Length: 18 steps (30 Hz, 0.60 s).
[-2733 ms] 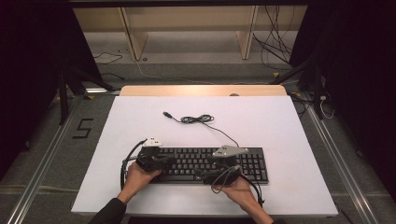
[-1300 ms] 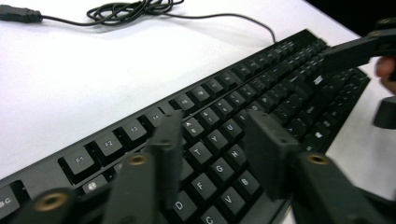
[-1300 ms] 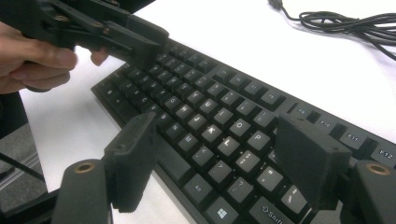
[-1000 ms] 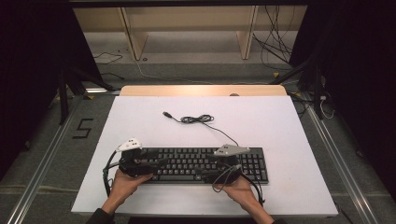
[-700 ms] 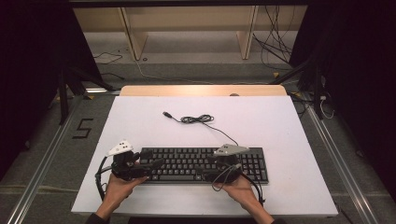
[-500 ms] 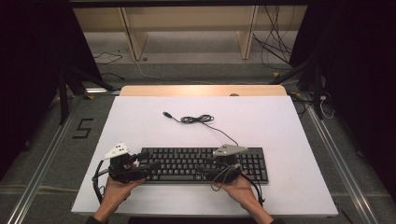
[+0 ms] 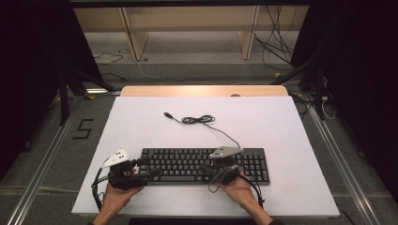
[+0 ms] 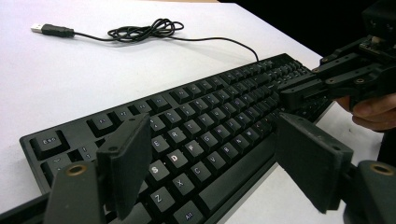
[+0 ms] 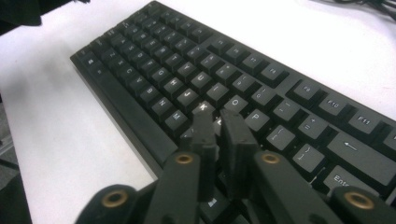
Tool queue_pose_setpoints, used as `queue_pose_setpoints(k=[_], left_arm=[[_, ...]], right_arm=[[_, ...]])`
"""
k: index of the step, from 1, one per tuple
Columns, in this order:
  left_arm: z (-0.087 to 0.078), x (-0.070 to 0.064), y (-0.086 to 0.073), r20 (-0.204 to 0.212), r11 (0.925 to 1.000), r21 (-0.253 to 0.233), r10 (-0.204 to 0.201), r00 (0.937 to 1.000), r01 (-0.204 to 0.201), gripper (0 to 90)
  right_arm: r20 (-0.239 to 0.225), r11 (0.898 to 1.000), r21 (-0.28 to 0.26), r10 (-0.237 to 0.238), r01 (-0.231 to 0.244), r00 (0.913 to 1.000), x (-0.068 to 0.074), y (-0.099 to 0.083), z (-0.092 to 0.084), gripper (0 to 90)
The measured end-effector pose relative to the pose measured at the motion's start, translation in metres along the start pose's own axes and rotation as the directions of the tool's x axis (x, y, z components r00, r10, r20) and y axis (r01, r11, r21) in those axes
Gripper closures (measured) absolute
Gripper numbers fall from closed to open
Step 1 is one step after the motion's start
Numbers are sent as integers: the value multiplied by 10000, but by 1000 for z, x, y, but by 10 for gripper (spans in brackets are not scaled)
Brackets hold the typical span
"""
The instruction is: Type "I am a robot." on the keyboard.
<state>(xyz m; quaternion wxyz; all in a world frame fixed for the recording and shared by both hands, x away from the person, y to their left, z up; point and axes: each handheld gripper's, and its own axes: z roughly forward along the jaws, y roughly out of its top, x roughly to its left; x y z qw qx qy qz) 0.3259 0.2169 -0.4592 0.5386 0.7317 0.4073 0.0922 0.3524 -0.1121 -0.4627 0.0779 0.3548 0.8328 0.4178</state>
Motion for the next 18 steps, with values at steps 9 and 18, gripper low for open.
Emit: queue_pose_setpoints(k=[9, 18], left_arm=[[-2, -2, -3, -56, 10000, 15, 13, 10000, -13, 268], [-2, -3, -3, -29, 9999, 96, 101, 9999, -101, 267]], right_arm=[[46, 9995, 302, -93, 91, 9999, 1, -1, 6, 900], [81, 9989, 455, -121, 117, 9999, 2, -3, 10, 900]])
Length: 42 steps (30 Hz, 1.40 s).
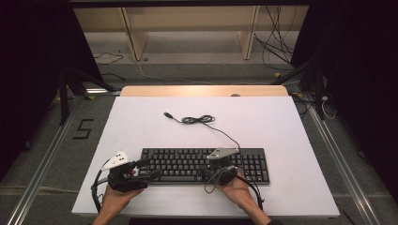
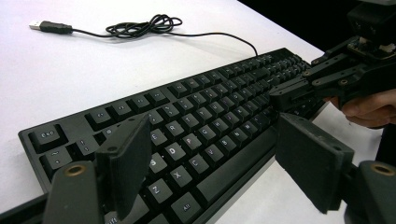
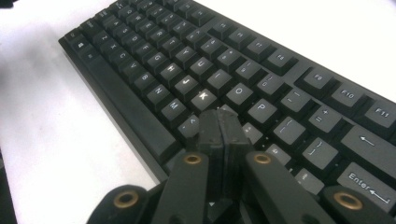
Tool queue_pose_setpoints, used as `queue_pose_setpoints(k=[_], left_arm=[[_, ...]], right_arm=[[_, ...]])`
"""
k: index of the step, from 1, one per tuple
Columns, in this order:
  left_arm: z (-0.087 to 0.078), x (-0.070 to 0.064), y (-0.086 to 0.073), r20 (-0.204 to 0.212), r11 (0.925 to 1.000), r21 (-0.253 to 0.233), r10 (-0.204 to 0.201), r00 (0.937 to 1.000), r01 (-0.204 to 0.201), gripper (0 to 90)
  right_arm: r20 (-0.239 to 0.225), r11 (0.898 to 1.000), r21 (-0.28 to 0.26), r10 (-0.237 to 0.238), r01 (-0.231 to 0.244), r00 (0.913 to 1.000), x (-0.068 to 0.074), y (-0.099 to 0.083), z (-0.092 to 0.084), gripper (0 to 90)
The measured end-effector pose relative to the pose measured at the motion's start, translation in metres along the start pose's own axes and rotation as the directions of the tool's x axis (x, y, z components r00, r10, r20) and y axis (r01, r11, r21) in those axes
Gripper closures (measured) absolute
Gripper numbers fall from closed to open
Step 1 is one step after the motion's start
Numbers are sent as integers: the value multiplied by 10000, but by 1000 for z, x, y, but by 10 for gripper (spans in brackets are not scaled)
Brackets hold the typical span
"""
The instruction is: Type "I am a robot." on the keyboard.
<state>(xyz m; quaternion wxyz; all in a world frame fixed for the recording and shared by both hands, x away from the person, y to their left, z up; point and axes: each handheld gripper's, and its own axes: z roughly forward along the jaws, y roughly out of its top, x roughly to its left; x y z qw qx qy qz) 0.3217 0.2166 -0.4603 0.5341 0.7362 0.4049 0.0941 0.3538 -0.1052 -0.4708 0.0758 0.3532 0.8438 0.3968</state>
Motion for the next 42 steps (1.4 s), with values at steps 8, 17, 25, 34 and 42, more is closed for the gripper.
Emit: queue_pose_setpoints(k=[8, 17, 25, 34, 42], left_arm=[[0, 1, 0, -7, 10000, -44, -53, 10000, 53, 264], [0, 1, 0, 7, 10000, -11, -5, 10000, 5, 262], [0, 0, 0, -10, 10000, -7, 0, 10000, 0, 262], [0, 1, 0, -34, 10000, -29, -8, 10000, 8, 262], [0, 1, 0, -11, 10000, -4, 16, 10000, -16, 260]], right_arm=[[3, 9998, 198, -86, 86, 10000, 1, -1, 3, 900], [73, 9992, 334, -209, 206, 9998, 2, -2, 6, 900], [218, 9987, 370, -361, 352, 9991, 4, -4, 7, 900], [46, 9998, -40, 169, -169, 9998, 0, -3, 1, 859], [-241, 9976, -585, 367, -381, 9990, -6, -3, -11, 775]])
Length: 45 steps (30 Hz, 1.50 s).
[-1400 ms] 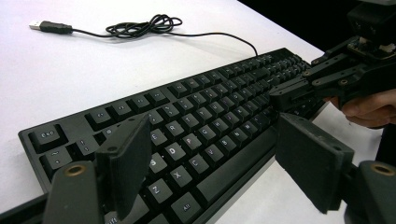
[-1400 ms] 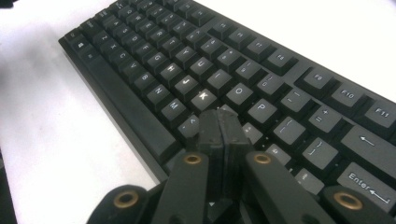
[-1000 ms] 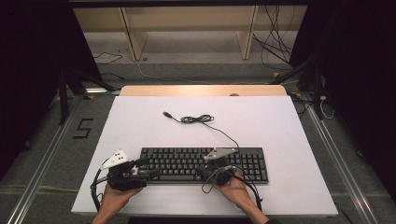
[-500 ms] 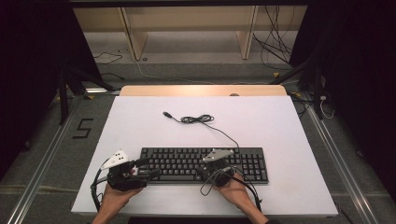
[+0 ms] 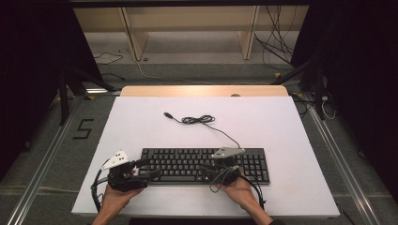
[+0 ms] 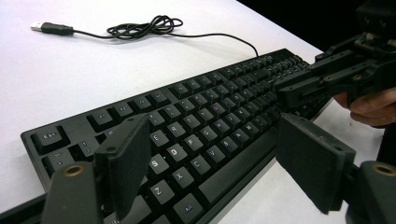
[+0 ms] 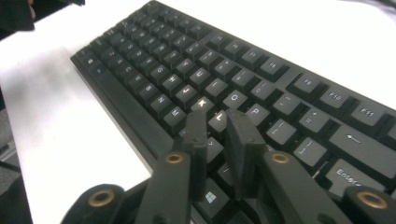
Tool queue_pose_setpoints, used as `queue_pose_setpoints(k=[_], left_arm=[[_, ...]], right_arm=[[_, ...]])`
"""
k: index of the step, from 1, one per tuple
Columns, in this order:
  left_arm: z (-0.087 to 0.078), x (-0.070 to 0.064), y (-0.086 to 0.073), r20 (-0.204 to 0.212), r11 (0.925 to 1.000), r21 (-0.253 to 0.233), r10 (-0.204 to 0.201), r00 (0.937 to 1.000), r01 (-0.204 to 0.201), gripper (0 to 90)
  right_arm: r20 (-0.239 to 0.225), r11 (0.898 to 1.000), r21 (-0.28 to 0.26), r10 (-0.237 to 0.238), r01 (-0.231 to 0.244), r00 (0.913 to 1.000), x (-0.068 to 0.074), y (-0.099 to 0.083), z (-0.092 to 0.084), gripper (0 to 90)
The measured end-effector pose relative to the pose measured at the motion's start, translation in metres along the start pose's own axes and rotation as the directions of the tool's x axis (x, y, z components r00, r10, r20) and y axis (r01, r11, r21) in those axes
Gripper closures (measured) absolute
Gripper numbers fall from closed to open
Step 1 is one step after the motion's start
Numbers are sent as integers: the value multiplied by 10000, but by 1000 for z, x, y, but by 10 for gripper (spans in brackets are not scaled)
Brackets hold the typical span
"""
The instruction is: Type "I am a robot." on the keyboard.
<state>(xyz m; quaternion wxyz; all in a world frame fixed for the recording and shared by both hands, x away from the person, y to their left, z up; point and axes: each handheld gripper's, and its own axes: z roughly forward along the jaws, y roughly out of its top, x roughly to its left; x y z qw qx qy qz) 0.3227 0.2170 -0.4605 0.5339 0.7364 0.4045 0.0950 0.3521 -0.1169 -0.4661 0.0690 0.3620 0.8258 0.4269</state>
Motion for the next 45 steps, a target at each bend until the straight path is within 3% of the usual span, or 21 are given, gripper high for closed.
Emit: queue_pose_setpoints(k=[17, 22, 45], left_arm=[[0, 0, 1, 102, 10000, 38, -6, 9999, 5, 258], [-1, 0, 1, 133, 10000, 42, 7, 9999, -8, 258], [0, -2, 1, 341, 9999, 98, 34, 9994, -38, 256]], right_arm=[[-334, 9963, -825, 193, -220, 9993, -4, 4, -21, 526], [-215, 9947, -994, 251, -271, 9995, -4, 4, -28, 425], [135, 9764, -2142, 318, -282, 9994, -16, -20, -74, 342]])
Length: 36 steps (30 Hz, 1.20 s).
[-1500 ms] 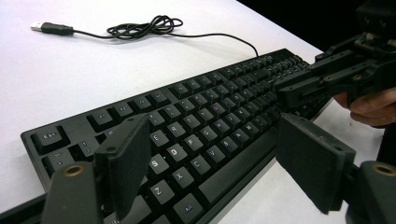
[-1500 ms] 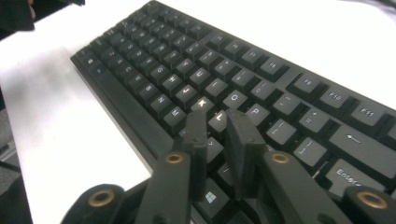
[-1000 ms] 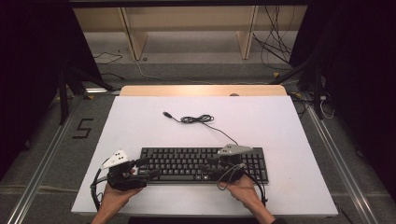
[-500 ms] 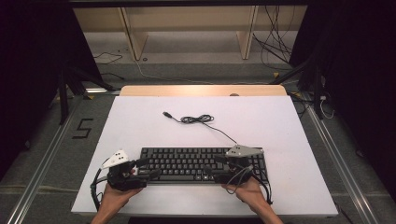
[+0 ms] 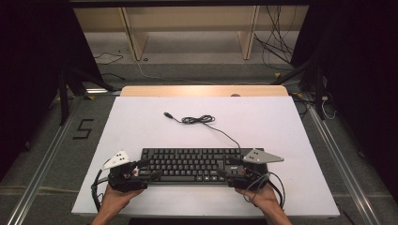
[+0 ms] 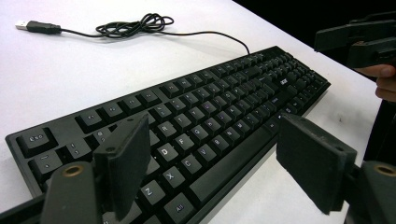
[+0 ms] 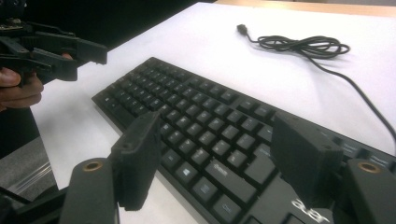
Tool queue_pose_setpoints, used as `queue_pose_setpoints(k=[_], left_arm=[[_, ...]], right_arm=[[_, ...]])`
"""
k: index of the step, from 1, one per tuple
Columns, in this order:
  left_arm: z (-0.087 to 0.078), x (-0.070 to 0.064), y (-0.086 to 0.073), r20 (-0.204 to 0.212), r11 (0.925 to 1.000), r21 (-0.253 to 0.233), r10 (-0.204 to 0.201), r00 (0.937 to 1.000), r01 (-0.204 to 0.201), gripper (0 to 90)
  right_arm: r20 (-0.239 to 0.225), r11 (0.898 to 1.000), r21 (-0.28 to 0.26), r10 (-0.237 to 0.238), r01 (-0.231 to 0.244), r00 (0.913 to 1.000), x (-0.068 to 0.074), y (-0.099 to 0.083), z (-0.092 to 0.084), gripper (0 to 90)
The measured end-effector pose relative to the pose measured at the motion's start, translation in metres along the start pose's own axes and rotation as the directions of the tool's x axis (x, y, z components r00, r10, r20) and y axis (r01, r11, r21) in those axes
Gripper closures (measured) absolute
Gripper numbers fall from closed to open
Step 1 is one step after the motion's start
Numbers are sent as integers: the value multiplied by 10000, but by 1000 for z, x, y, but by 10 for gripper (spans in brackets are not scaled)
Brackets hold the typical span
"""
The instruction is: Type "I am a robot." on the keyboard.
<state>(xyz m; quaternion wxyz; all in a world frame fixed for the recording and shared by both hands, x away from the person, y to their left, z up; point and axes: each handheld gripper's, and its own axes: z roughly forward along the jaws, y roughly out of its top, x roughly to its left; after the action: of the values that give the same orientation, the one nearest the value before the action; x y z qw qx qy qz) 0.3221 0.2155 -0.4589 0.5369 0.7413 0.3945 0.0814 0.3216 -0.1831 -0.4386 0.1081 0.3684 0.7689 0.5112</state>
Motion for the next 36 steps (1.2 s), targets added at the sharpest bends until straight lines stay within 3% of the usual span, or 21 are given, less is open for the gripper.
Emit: queue_pose_setpoints(k=[9, 20, 36], left_arm=[[-1, -1, 0, 46, 10000, -13, 29, 10000, -29, 253], [-1, -3, 0, 76, 10000, 5, 88, 9999, -88, 247], [-1, -1, 0, 28, 10000, -18, 41, 10000, -41, 246]], right_arm=[[310, 9997, -147, -208, 212, 9993, -4, -10, -16, 328], [694, 9992, -388, -96, 123, 9975, -11, -17, -30, 312], [766, 9991, -424, 28, 5, 9971, -13, -18, -31, 308]])
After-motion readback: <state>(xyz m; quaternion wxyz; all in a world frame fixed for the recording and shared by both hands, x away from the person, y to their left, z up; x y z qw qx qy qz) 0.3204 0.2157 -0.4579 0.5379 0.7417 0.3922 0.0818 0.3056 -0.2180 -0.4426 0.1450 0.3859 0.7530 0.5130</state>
